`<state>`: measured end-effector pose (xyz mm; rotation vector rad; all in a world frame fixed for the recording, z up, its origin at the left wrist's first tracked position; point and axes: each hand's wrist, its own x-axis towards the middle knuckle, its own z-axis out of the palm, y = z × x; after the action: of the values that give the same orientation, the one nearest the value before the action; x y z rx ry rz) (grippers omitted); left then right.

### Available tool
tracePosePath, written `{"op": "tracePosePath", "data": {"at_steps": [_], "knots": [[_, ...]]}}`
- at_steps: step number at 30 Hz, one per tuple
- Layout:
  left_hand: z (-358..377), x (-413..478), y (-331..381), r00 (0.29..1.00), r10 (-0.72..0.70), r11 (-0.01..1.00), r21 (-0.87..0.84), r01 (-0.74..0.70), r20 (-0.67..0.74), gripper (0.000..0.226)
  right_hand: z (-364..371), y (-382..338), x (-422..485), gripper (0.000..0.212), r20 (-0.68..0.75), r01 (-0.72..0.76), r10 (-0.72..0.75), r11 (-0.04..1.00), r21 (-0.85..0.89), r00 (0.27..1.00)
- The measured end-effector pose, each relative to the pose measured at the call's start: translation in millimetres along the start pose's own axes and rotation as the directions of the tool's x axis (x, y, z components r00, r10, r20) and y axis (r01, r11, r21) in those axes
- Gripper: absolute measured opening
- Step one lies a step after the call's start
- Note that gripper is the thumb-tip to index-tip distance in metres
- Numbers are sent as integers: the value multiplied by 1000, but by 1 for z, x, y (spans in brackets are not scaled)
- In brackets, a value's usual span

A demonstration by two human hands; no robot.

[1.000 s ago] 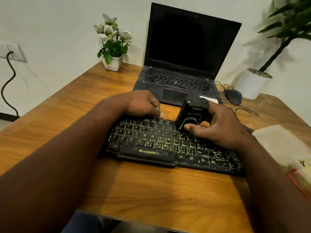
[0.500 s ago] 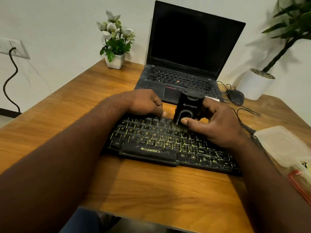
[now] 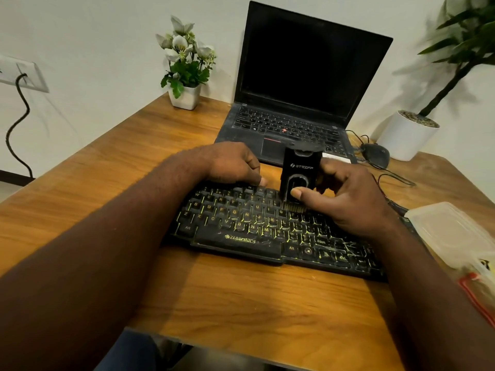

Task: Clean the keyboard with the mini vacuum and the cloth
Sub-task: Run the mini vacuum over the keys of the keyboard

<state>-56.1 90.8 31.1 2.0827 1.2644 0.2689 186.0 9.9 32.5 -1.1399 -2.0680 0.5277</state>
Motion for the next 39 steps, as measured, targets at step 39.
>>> {"op": "tracePosePath", "data": {"at_steps": [39], "knots": [[1, -2, 0, 1000, -11, 1000, -29, 11, 0, 31, 1, 3, -1, 38, -50, -77, 76, 997, -15, 996]]}}
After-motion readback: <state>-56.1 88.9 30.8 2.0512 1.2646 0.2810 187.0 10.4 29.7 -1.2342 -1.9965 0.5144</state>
